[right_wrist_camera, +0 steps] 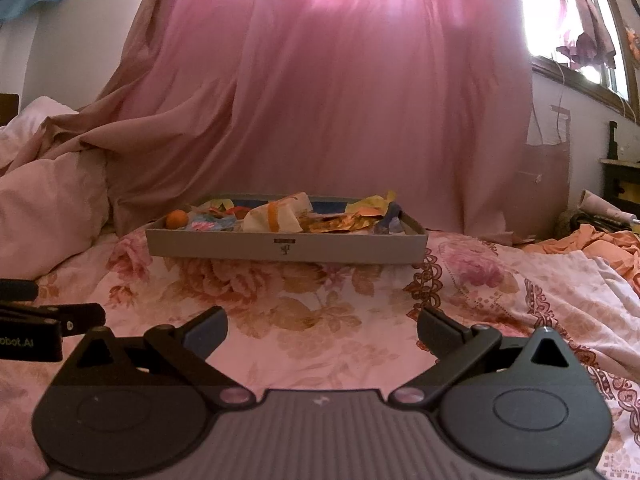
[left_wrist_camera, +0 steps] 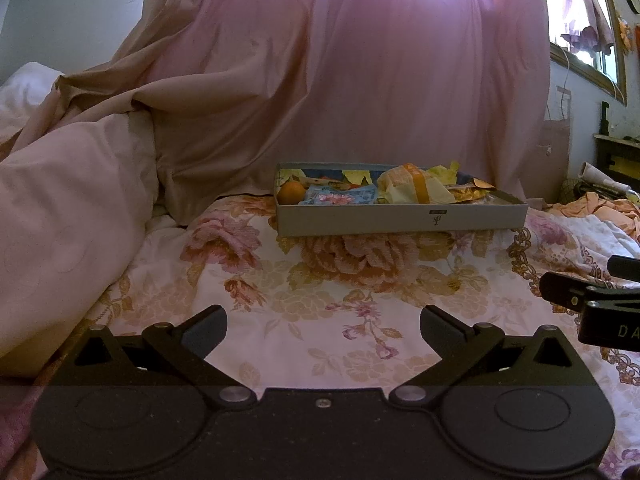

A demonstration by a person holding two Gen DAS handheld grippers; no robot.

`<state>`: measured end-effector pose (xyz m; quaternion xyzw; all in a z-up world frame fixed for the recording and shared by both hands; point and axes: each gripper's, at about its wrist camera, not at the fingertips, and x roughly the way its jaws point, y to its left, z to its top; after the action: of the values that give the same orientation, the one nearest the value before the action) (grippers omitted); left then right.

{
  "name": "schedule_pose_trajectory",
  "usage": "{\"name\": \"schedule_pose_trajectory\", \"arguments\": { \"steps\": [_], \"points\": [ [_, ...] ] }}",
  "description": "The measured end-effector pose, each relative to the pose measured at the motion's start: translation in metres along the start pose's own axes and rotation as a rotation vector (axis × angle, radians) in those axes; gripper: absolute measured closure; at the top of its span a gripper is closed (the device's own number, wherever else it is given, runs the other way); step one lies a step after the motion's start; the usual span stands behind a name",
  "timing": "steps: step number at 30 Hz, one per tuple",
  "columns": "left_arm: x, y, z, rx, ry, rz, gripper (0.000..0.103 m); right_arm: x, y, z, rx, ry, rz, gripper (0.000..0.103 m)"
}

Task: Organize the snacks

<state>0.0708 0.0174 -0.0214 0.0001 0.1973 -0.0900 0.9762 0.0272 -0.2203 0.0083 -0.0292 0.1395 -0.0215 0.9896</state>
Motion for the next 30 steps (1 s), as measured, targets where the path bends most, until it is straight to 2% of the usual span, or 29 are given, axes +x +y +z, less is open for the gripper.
{"name": "schedule_pose_trajectory", "arguments": {
  "steps": [30],
  "points": [
    [-0.0003,-0.0008,-0.0003,-0.001,0.000,0.001,0.001,0.0000,0.0025,-0.0002,-0.002,0.003,-0.001,0.000]
  ]
}}
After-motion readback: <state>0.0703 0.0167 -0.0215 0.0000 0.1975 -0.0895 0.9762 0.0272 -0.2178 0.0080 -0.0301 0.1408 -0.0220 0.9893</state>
